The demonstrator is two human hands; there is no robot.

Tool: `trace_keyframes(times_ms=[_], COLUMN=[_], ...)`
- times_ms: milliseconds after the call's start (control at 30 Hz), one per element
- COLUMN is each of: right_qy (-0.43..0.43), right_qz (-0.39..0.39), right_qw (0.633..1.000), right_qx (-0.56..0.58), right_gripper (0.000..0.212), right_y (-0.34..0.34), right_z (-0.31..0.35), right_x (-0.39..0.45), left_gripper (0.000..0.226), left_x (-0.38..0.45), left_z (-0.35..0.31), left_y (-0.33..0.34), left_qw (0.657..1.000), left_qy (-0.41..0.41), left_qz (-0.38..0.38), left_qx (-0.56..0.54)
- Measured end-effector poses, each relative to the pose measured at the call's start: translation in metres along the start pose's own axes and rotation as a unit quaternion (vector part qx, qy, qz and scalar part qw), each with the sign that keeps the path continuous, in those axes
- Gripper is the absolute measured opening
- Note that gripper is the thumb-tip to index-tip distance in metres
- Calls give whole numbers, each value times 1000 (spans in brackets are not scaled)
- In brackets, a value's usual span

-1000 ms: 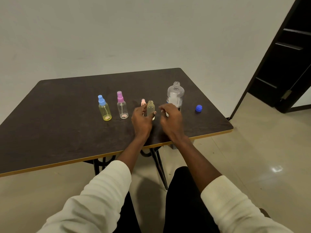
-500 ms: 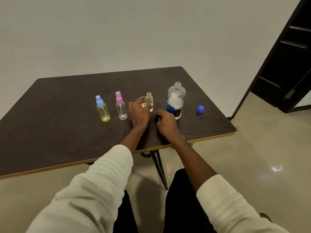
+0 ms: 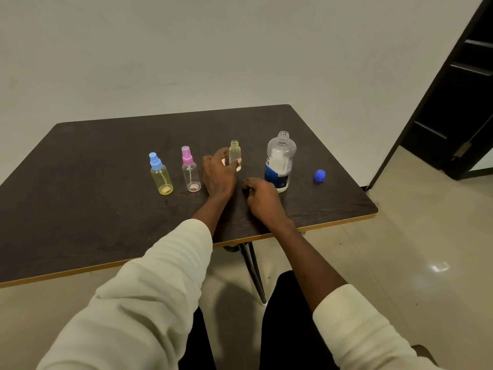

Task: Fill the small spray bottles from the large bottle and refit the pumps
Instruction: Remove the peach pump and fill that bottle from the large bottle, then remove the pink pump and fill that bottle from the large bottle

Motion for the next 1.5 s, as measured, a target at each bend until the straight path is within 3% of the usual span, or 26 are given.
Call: trace_keyframes(times_ms=[167, 333, 500, 633, 800, 900, 1033, 1267, 1367, 1500], right_qy=[-1, 3, 14, 24, -44, -72, -52, -45, -56, -84], right_qz=[1, 14, -9, -37, -106, -77, -22, 3, 14, 38], right_qw=[1000, 1000, 999, 997, 979, 973, 973, 971, 966, 960], right_qx=[1, 5, 31, 67, 171, 205, 223, 233, 252, 266], right_gripper=[30, 31, 28, 30, 31, 47, 62, 20, 13, 19], right_y=[0, 0, -6, -2, 3, 22, 50, 64, 64, 60], right_z=[1, -1, -8, 0, 50, 83, 99, 105, 97, 83], right_x=[-2, -3, -3, -3, -6, 1, 20, 29, 23, 9], left_gripper=[62, 45, 16, 23, 48, 48, 41, 39, 42, 46], left_x=[-8, -38, -68, -73, -56, -54, -55, -53, -52, -53], left_z=[-5, -23, -25, 0, 19, 18, 22, 28, 29, 26], left_y=[-5, -30, -87, -130, -136, -127, -129, -128, -126, -117], left_qw=[1000, 994, 975, 968, 981, 984, 982, 975, 968, 959], left_qy=[1, 71, 128, 90, 36, 14, 4, -13, -20, -12], left_qz=[6, -9, -114, -167, -84, -30, -39, -35, -19, 30], left_qx=[3, -77, -139, -167, -172, -176, -186, -221, -249, -280])
Point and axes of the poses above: each hand's wrist, its own x-axis towards the middle knuckle, its own y-axis out of the palm, z = x × y, the point moved 9 cm from there along x, towards the middle knuckle, and after that the axes turned 3 degrees about -x, right-handed, at the moved point
